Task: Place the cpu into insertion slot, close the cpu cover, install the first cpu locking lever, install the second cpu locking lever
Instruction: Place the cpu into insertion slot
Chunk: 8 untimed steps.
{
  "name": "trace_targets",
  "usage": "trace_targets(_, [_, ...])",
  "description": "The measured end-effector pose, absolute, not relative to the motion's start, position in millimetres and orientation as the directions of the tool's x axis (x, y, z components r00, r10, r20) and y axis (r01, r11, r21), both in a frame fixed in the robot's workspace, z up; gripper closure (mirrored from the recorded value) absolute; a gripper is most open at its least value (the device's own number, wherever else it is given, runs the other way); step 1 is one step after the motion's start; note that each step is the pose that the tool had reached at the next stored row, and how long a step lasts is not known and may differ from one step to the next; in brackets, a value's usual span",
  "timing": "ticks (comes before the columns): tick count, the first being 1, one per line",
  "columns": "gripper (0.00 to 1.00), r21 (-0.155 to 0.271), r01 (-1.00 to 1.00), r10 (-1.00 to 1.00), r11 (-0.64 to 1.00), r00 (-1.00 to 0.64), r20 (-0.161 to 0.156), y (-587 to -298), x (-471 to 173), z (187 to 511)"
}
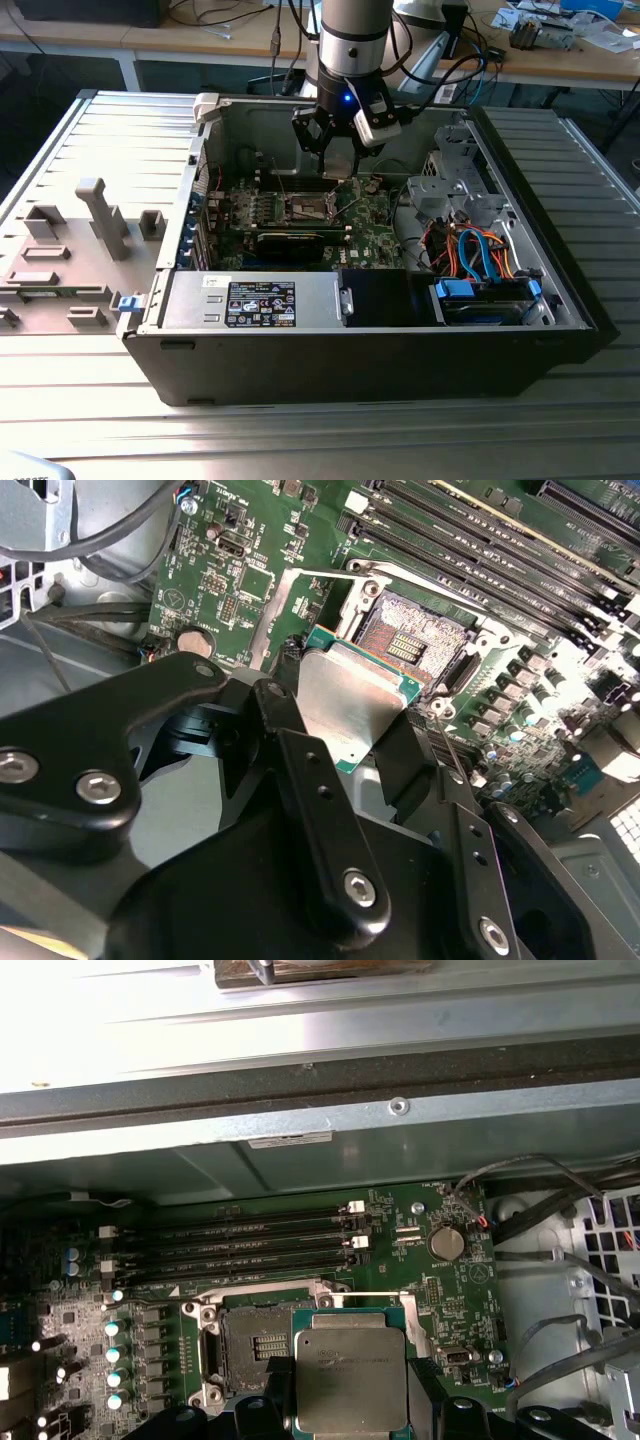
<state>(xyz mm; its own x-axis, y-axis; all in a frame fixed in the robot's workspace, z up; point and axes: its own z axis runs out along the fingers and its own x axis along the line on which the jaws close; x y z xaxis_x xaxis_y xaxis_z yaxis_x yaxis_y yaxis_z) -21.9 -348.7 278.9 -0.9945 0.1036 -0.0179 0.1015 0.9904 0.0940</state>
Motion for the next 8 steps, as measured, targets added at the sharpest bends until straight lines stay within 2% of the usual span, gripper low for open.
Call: trace_targets(8, [0.46,0.094,0.107,0.110,0.990,-0.994,-0.018,-348.7,-21.9,278.8])
